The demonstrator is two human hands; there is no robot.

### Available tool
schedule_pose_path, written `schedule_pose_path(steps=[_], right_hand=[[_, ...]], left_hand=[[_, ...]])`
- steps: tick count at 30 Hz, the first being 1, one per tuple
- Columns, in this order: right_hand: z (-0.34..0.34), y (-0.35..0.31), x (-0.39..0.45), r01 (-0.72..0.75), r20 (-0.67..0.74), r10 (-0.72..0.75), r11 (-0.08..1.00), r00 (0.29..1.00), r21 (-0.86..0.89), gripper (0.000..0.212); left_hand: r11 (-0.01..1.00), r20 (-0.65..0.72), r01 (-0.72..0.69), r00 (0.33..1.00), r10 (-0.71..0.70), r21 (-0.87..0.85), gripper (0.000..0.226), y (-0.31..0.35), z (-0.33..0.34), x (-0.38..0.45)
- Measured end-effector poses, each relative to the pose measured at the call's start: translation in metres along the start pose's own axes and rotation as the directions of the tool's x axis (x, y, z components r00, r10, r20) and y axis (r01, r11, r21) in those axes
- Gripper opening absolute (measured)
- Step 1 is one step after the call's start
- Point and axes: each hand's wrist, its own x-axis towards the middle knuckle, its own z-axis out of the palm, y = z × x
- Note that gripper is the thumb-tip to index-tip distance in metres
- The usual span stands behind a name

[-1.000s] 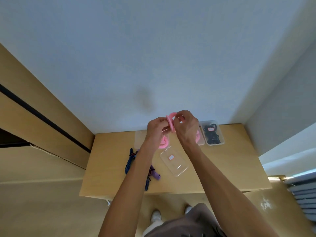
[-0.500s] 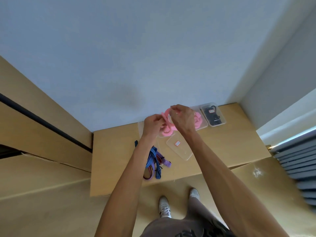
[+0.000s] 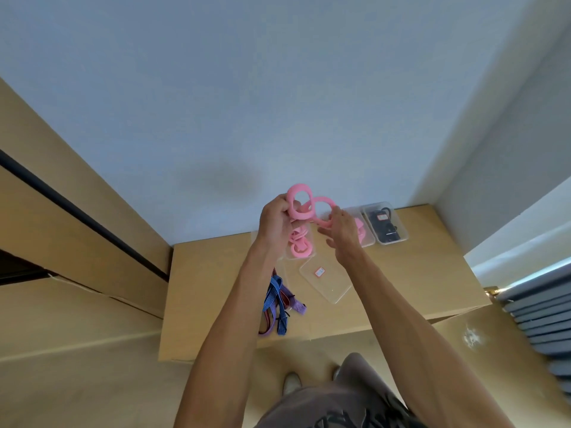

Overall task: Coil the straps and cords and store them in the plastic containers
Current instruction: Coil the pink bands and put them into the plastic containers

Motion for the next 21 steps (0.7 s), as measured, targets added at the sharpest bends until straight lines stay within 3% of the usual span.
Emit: schedule_pose_path(steps=[3, 6, 8, 11, 14, 16, 18, 21], right_hand=[[-0.013, 0.005, 0.002, -0.158, 0.085, 0.146, 0.974, 0.986, 0.164, 0.026], [-0.022, 0.007, 0.001, -0.14, 0.104, 0.112, 0.935, 0.988, 0.326, 0.033], [-0.025, 0.007, 0.002, -0.116, 0.112, 0.081, 0.926, 0.99, 0.359, 0.027], [-0.026, 0.005, 0.003, -0.074, 0.121, 0.033, 0.932, 0.992, 0.354, 0.022], [-0.025, 0.0, 0.003, 0.065, 0.096, -0.091, 0.967, 0.991, 0.244, 0.023], [-0.024, -0.003, 0.003, 0.143, 0.062, -0.153, 0.98, 0.986, 0.139, 0.023], [-0.022, -0.007, 0.002, 0.19, 0.029, -0.192, 0.981, 0.981, 0.041, 0.024], [-0.017, -0.018, -0.001, 0.246, 0.002, -0.248, 0.961, 0.969, -0.129, 0.026]], left_hand=[[0.988, -0.056, -0.049, 0.998, 0.041, -0.145, 0.013, 0.001, -0.002, 0.0], [0.995, -0.267, -0.064, 0.963, 0.043, -0.072, 0.016, -0.001, -0.005, 0.005], [0.982, -0.422, -0.068, 0.896, 0.139, 0.179, 0.022, -0.007, -0.01, 0.011], [0.784, -0.47, 0.062, 0.828, 0.306, 0.618, 0.029, -0.026, -0.015, 0.017], [0.59, -0.427, 0.13, 0.812, 0.398, 0.797, 0.03, -0.041, -0.009, 0.017], [0.541, -0.36, 0.048, 0.795, 0.488, 0.84, 0.03, -0.048, -0.004, 0.018], [0.518, -0.182, -0.137, 0.836, 0.517, 0.844, 0.031, -0.051, 0.002, 0.017], [0.299, 0.151, -0.288, 0.9, 0.408, 0.91, 0.038, -0.059, 0.013, 0.016]])
